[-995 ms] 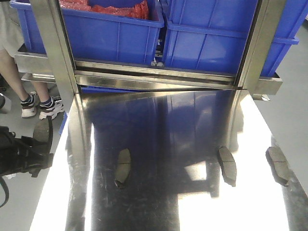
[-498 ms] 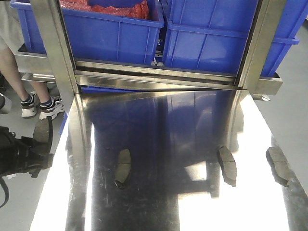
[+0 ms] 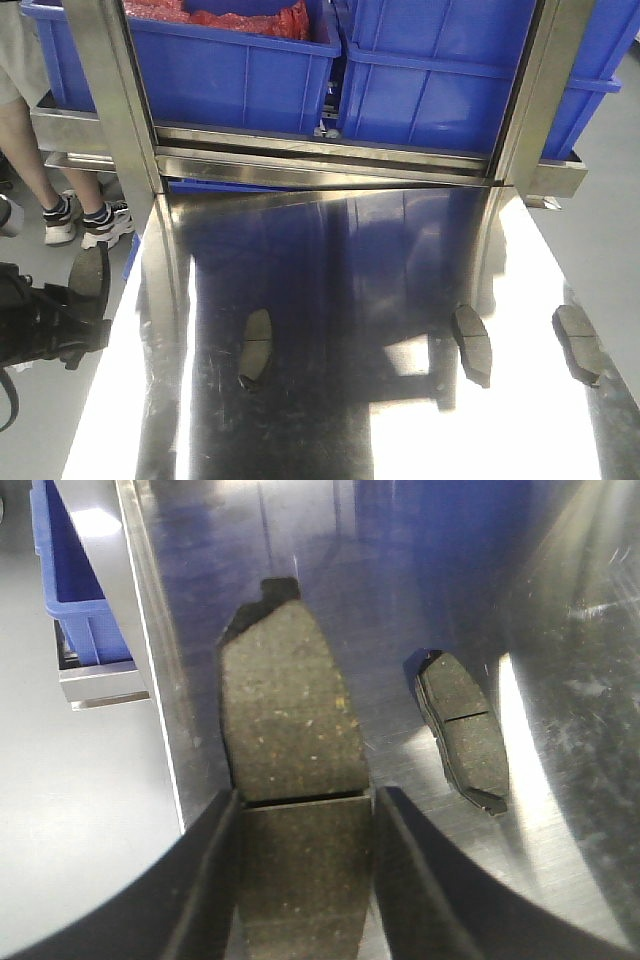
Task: Move and align brake pads A on conveyor
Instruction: 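Lower the right gripper over the outermost brake pad on its side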
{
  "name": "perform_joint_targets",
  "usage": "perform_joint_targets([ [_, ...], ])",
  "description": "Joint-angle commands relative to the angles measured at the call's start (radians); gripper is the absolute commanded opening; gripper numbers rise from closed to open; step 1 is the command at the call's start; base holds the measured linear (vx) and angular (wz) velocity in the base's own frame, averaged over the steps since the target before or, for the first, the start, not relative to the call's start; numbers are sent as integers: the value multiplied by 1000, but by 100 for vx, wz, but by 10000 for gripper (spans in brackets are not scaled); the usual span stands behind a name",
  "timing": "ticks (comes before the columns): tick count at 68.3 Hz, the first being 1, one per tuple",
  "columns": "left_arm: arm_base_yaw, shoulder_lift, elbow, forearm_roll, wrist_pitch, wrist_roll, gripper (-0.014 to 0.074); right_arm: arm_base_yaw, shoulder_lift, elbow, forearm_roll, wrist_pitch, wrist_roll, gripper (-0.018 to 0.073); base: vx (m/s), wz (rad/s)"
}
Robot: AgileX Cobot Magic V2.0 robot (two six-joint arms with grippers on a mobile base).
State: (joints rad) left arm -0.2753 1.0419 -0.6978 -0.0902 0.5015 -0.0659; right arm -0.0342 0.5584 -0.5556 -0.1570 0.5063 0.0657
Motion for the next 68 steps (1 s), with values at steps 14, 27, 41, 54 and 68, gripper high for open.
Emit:
perform_joint_targets([
  [14, -6, -21, -29, -5, -75, 0, 52, -7, 9, -35, -14, -69, 0, 496, 0, 0],
  [27, -6, -21, -29, -5, -75, 0, 52, -4, 9, -35, -14, -78, 0, 653, 0, 0],
  [41, -6, -21, -29, -5, -75, 0, 52, -5, 68, -62, -10, -64, 65, 634, 0, 0],
  [54, -6, -21, -29, -5, -75, 0, 52, -5, 299, -186, -20, 51, 83, 617, 0, 0],
  [68, -6, -21, -29, -5, -75, 0, 52, -7, 564, -353, -21, 134, 81, 615, 0, 0],
])
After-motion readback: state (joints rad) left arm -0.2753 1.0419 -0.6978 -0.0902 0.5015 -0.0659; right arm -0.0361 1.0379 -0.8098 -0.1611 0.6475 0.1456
